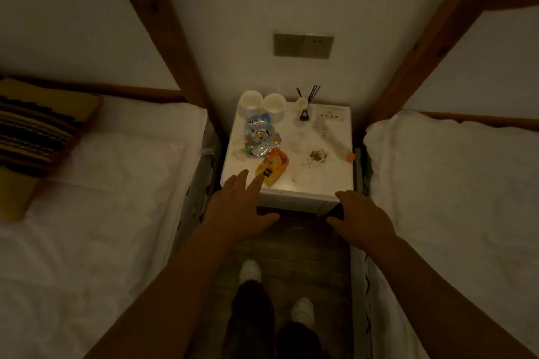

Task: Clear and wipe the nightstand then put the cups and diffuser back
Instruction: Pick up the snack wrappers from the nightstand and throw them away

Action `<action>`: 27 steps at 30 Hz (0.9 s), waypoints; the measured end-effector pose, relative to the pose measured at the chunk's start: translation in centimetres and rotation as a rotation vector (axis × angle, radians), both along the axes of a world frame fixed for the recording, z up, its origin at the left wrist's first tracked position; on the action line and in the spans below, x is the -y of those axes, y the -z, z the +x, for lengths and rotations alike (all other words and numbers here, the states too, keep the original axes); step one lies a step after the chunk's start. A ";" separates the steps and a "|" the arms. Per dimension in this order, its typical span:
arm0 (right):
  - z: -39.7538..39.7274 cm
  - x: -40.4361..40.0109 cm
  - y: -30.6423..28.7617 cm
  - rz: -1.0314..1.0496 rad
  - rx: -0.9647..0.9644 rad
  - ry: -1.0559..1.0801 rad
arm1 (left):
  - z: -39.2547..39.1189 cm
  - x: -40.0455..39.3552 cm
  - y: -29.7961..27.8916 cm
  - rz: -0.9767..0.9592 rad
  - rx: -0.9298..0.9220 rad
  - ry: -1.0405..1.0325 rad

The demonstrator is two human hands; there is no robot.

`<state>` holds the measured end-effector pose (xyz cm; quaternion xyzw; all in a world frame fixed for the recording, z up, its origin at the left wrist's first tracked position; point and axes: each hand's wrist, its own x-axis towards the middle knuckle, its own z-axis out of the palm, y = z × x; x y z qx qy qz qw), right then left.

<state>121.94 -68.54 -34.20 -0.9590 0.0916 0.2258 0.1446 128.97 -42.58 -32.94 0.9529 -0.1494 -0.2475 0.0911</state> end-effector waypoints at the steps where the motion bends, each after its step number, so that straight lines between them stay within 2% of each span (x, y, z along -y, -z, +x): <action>1: 1.9 0.4 2.8 0.002 -0.009 0.011 | 2.3 0.6 2.9 -0.008 -0.018 -0.010; 7: 10.4 2.0 12.1 0.031 -0.005 0.047 | 11.2 3.0 13.1 0.001 0.080 -0.023; 13: 19.2 4.0 18.7 -0.064 0.158 0.129 | 17.8 5.0 21.6 -0.027 0.047 0.023; 22: 24.4 6.3 23.0 -0.124 0.061 0.173 | 21.4 5.0 26.9 0.039 -0.051 0.070; 27: 24.8 6.7 24.2 -0.114 0.102 0.145 | 21.7 4.7 27.9 0.006 0.144 0.044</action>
